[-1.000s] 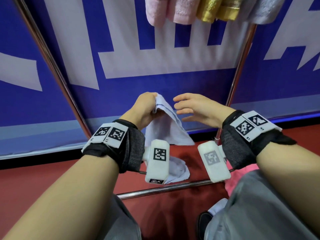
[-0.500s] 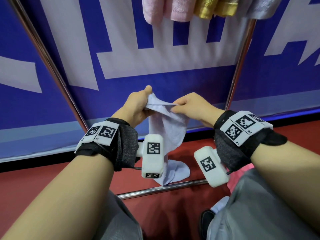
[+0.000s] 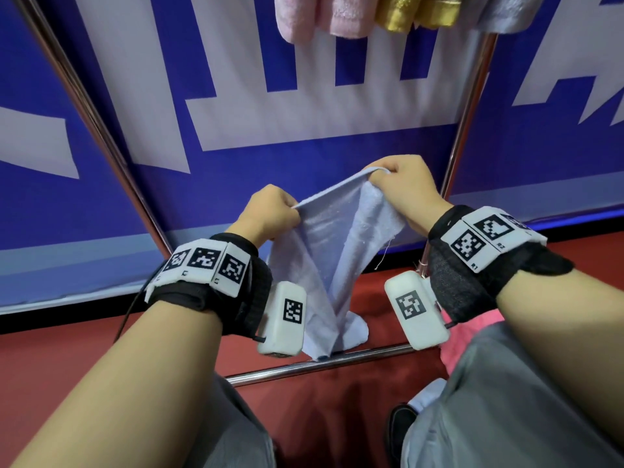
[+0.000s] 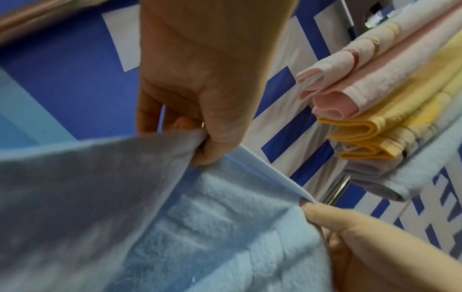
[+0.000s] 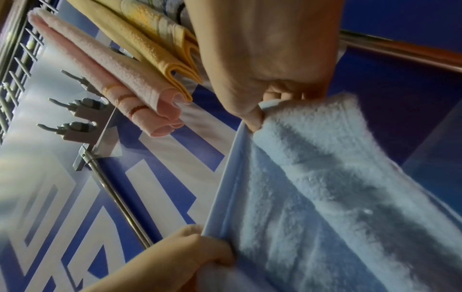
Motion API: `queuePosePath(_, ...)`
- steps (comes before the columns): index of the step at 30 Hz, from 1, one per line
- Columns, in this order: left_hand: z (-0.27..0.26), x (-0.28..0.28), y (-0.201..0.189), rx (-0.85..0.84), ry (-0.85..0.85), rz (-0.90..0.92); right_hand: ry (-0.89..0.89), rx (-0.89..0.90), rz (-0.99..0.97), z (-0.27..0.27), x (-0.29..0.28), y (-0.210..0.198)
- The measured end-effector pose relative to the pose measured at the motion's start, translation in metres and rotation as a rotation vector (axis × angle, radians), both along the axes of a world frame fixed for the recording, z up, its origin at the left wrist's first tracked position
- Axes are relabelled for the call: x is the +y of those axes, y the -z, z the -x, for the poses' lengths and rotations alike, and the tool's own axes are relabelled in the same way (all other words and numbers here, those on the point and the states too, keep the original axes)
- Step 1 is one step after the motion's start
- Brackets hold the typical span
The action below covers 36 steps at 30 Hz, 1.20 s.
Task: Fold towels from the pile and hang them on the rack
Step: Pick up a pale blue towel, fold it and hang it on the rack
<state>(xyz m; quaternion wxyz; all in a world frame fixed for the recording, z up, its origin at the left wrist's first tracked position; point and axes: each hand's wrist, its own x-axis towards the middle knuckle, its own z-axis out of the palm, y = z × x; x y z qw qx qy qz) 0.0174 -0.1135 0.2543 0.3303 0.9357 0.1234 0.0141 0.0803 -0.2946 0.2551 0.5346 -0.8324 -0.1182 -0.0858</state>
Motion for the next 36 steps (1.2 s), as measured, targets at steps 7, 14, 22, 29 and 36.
queuePosePath(7, 0.001, 0.032, 0.004, -0.094, -0.249, -0.131, 0.212, -0.082, -0.079, -0.013, -0.028, -0.007)
queuePosePath(14, -0.002, 0.066, 0.007, -0.416, -0.26, 0.234, 0.368, -0.076, 0.049, -0.027, -0.059, 0.0)
queuePosePath(22, -0.006, 0.072, 0.0, -0.53, -0.406, 0.719, 0.184, -0.172, 0.325, -0.016, -0.063, -0.008)
queuePosePath(29, -0.01, 0.081, 0.003, -0.542, -0.523, 0.763, 0.011, 0.044, 0.668, -0.016, -0.07, -0.003)
queuePosePath(36, -0.015, 0.079, 0.004, -0.545, -0.501, 0.761, 0.168, 0.04, 0.537, -0.024, -0.08, 0.0)
